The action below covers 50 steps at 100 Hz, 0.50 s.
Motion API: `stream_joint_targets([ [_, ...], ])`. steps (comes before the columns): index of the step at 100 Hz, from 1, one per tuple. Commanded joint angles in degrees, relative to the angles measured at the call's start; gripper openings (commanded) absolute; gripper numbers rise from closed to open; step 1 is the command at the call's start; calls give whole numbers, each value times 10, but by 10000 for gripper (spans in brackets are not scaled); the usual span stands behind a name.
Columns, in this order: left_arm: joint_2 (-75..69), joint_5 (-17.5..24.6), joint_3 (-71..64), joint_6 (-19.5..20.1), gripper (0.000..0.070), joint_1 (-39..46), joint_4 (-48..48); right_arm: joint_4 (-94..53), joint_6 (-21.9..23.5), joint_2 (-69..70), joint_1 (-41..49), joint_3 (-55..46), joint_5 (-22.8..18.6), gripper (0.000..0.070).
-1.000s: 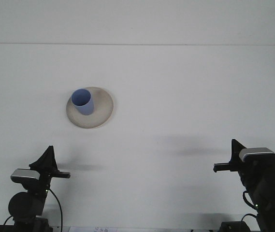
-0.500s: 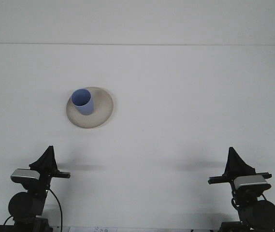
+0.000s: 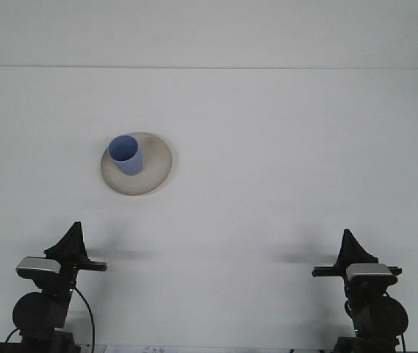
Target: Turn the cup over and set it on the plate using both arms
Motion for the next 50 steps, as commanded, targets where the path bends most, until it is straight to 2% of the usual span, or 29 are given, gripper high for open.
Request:
stream_joint_targets([
  [1,0,0,-11,4,12,0,6,20,3,-1,-3,-13,0,0],
  [50,0,0,-11,4,12,0,6,49,3,-1,-3,-34,0,0],
])
